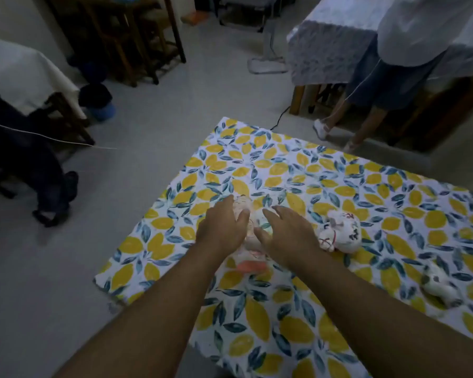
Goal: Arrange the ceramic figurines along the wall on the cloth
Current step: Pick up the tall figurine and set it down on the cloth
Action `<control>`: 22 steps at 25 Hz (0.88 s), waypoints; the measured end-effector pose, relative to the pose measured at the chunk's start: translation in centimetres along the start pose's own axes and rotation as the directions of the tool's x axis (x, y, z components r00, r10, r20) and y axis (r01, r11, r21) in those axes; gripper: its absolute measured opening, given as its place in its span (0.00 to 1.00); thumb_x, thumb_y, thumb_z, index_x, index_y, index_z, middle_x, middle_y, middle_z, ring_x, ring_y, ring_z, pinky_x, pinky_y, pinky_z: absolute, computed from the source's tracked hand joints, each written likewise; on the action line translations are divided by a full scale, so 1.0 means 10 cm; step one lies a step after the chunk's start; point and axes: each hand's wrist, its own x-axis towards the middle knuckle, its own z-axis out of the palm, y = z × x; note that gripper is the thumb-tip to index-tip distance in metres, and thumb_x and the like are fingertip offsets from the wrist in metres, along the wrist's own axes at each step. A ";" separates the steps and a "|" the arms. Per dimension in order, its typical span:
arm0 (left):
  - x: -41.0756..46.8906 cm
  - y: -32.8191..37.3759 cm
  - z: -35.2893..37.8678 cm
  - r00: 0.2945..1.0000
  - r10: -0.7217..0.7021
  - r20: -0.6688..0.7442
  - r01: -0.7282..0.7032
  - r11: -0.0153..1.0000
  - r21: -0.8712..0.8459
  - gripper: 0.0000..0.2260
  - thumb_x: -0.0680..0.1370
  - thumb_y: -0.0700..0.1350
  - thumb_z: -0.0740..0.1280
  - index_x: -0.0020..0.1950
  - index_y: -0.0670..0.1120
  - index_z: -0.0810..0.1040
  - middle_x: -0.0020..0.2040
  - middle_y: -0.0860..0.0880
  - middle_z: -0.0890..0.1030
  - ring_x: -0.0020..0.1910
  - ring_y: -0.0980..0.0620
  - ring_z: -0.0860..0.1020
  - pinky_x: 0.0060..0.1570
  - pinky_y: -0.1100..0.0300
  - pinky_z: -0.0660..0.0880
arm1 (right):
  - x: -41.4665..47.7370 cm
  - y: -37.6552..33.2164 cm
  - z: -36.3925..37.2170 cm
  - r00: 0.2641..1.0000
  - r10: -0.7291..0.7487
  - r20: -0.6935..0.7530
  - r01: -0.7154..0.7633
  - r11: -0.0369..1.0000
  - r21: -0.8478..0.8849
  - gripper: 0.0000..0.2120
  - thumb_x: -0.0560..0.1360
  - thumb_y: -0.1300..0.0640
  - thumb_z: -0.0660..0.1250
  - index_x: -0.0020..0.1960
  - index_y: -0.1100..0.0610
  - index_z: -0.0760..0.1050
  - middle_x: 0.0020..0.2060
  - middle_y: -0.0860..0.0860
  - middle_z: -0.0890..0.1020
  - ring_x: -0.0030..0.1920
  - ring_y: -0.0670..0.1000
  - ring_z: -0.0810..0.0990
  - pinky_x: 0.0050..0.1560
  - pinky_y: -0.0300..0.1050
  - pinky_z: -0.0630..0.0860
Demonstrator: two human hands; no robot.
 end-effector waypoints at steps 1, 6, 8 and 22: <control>0.08 -0.12 0.05 0.996 -0.072 0.060 0.078 0.992 -0.101 0.31 0.79 0.63 0.58 0.78 0.48 0.60 0.75 0.43 0.68 0.71 0.42 0.68 0.66 0.45 0.69 | 0.08 -0.08 0.08 0.998 0.043 0.051 -0.046 0.997 0.069 0.32 0.82 0.37 0.53 0.80 0.52 0.59 0.80 0.56 0.63 0.79 0.58 0.60 0.77 0.57 0.58; 0.28 -0.52 0.33 0.897 -0.170 0.409 0.332 0.870 -0.365 0.32 0.79 0.65 0.58 0.78 0.49 0.59 0.74 0.44 0.69 0.68 0.44 0.72 0.66 0.46 0.70 | 0.33 -0.26 0.39 0.951 0.196 0.238 -0.289 0.837 0.464 0.32 0.82 0.40 0.54 0.80 0.56 0.56 0.76 0.58 0.69 0.74 0.60 0.68 0.70 0.56 0.68; 0.35 -0.53 0.34 0.891 -0.145 0.430 0.358 0.807 -0.470 0.29 0.79 0.63 0.61 0.75 0.50 0.65 0.69 0.46 0.75 0.61 0.47 0.77 0.60 0.46 0.76 | 0.37 -0.26 0.41 0.943 0.222 0.249 -0.330 0.736 0.591 0.33 0.83 0.42 0.57 0.82 0.54 0.51 0.79 0.56 0.64 0.77 0.57 0.66 0.70 0.50 0.66; 0.84 -0.24 -0.14 0.907 0.382 0.179 -0.163 0.709 -0.686 0.25 0.77 0.47 0.72 0.72 0.57 0.69 0.65 0.56 0.75 0.61 0.56 0.76 0.50 0.52 0.81 | 0.54 -0.13 0.12 0.939 0.309 -0.150 -0.019 0.484 0.875 0.40 0.74 0.58 0.76 0.78 0.38 0.60 0.70 0.47 0.70 0.67 0.51 0.76 0.57 0.53 0.82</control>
